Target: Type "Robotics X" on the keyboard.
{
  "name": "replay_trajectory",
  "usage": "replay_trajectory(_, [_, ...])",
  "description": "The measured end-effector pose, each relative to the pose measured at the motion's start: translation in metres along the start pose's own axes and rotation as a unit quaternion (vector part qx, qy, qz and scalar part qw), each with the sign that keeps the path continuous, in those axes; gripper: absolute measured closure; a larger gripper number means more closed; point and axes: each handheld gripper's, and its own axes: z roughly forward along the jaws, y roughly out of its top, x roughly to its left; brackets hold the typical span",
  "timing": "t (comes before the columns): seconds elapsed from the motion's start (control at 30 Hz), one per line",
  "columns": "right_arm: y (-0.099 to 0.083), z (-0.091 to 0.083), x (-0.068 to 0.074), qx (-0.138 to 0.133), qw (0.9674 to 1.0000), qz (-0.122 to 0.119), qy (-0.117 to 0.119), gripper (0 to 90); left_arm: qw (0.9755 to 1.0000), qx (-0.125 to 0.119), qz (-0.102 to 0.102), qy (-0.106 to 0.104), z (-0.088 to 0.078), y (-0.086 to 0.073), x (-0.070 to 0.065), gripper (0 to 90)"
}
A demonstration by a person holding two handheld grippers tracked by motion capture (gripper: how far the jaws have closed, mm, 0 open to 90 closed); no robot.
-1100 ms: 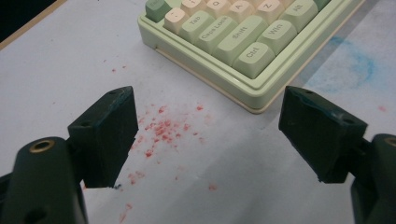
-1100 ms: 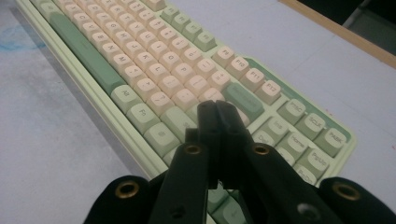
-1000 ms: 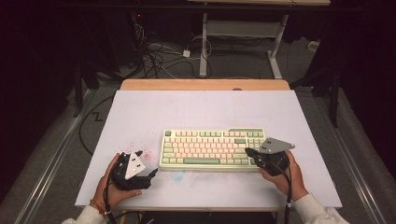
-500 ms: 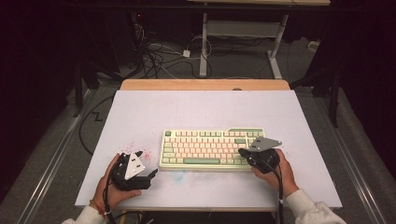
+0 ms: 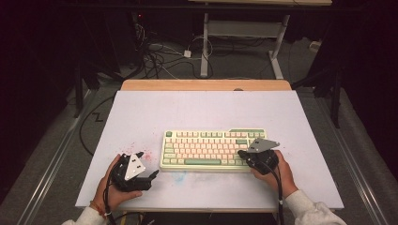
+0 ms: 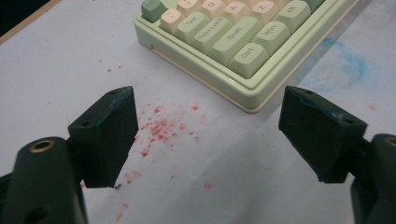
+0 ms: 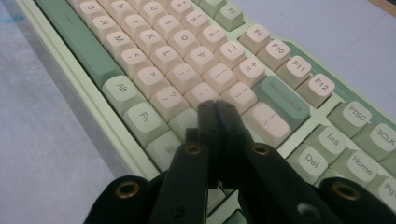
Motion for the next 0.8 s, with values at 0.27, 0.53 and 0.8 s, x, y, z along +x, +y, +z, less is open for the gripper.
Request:
replay_trajectory(0.27, [-0.004,0.001,-0.001,-0.001,1.0,0.004,0.001,90.0,0.9986,-0.031,-0.034,-0.024,-0.009,0.013,0.006,32.3])
replay_trajectory(0.53, [-0.005,0.001,0.0,-0.005,1.0,0.008,-0.003,90.0,0.9979,-0.017,-0.027,-0.056,-0.004,0.042,0.009,74.4])
replay_trajectory(0.8, [-0.005,0.001,0.001,-0.007,0.9999,0.009,-0.005,90.0,0.9968,-0.003,0.006,-0.079,0.014,0.071,0.002,87.7])
